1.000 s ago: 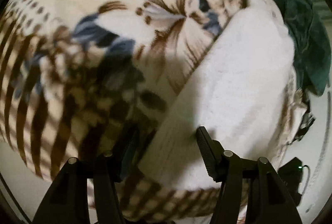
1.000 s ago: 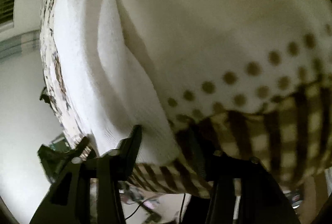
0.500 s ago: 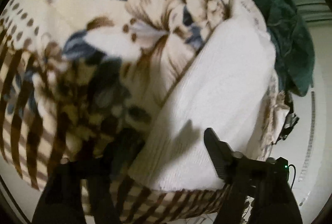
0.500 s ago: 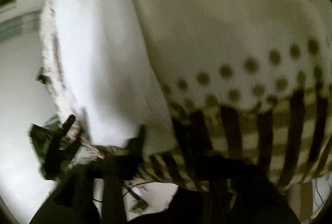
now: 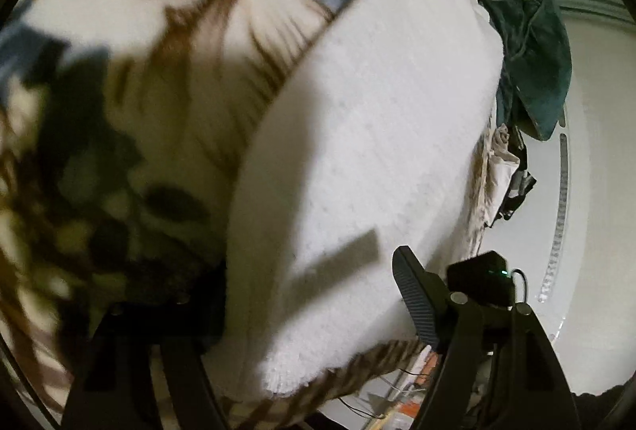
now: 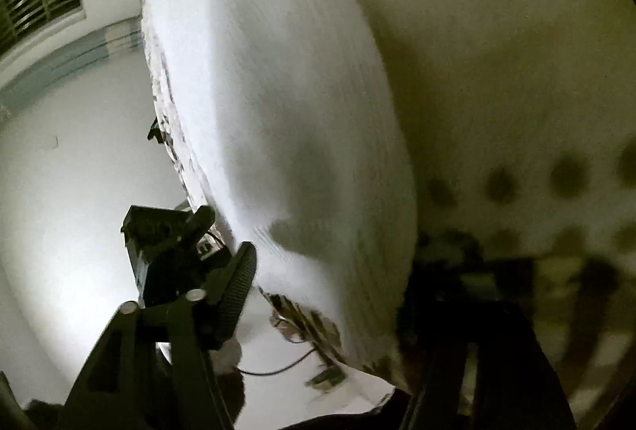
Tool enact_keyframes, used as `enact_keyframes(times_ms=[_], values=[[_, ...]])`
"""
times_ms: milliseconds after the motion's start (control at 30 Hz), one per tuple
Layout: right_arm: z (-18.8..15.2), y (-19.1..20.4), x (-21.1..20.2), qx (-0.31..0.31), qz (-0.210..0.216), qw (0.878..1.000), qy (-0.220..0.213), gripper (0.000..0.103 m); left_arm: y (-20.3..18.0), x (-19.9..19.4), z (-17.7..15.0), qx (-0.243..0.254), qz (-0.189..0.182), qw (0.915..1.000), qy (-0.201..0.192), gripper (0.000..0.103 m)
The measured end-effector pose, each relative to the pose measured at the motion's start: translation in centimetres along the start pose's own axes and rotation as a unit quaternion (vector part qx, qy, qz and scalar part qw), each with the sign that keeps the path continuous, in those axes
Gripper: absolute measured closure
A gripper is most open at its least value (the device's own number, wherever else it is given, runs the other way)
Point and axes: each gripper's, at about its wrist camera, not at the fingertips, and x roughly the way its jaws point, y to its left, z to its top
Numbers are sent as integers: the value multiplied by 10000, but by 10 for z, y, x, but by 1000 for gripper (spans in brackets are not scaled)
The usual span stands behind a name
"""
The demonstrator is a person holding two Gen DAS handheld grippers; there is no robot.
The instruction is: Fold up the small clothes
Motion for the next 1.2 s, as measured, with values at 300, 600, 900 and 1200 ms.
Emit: enact_keyframes(times_ms=[300,600,900,1200], values=[[-13,17,-9,243,-88,9990,-364,88,-18,-15,-11,-162,25,9991,-380,91],[-15,82,-52,49,-396,9967,-702,89,-74,-48,7,109,-79,9972,-731,91],[36,175,-117,-823,-1666,9705,-1536,90,-172,-46,63,1180,914,9838,-990,91],[103,247,-160,-1318,-2712,9304,-2083,91,-224,-37,128,1709,1329,9702,-1091,91]])
